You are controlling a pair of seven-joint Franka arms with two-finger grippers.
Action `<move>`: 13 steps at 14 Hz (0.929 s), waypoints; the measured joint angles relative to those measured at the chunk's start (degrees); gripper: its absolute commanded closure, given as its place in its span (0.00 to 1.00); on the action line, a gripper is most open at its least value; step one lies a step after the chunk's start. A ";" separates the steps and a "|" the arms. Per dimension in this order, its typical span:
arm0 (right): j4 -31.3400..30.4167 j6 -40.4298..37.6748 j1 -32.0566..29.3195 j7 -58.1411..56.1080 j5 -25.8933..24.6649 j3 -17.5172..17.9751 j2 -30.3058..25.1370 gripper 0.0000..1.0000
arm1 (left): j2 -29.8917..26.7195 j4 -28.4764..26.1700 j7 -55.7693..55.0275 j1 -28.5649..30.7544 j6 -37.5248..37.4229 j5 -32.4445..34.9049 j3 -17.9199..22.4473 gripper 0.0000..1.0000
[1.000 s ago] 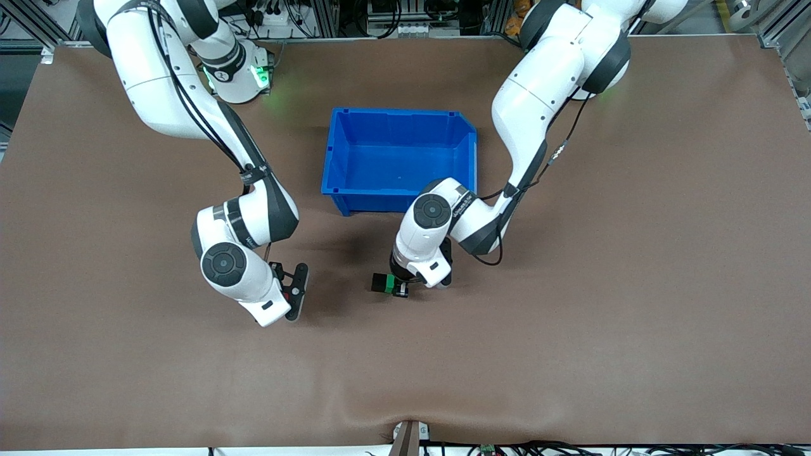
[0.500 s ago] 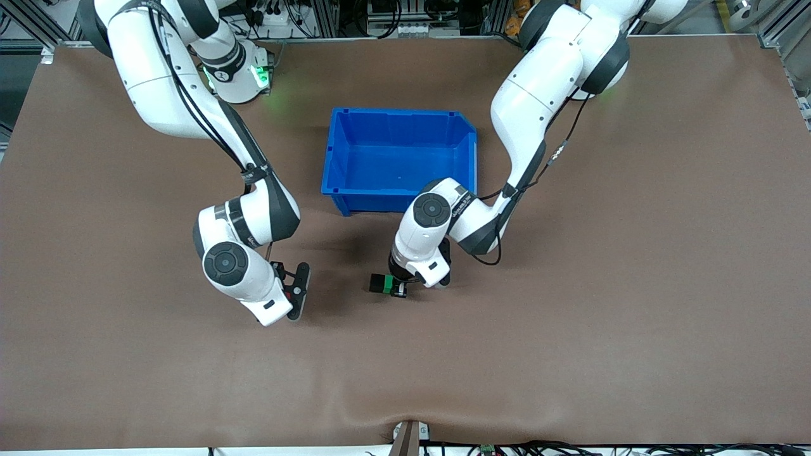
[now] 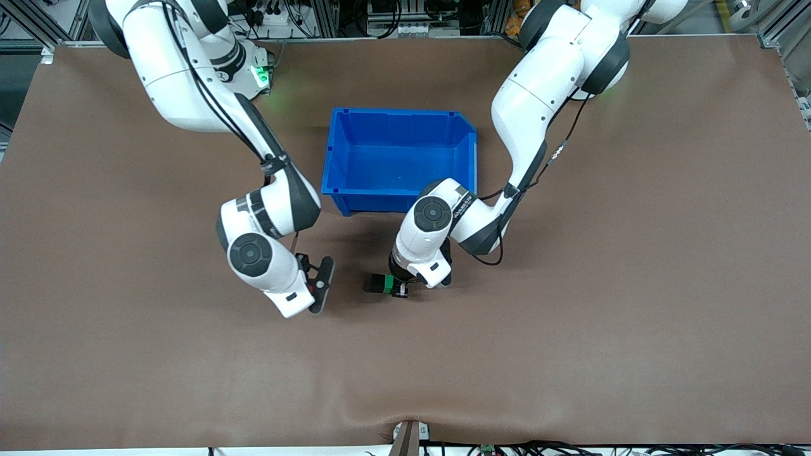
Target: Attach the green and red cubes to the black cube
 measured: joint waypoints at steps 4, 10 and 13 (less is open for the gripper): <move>0.00 0.02 1.49 2.92 0.05 0.01 0.44 1.00 | -0.03 1.05 -1.82 0.01 -4.15 -0.81 -0.01 1.00; 0.07 0.40 1.71 3.86 0.79 -0.02 1.99 1.00 | -1.69 2.11 -2.94 0.35 -11.51 -0.86 0.05 1.00; 0.16 0.84 2.19 4.63 1.26 0.02 2.29 1.00 | -1.66 2.10 -2.94 -0.10 -11.26 -0.86 0.00 1.00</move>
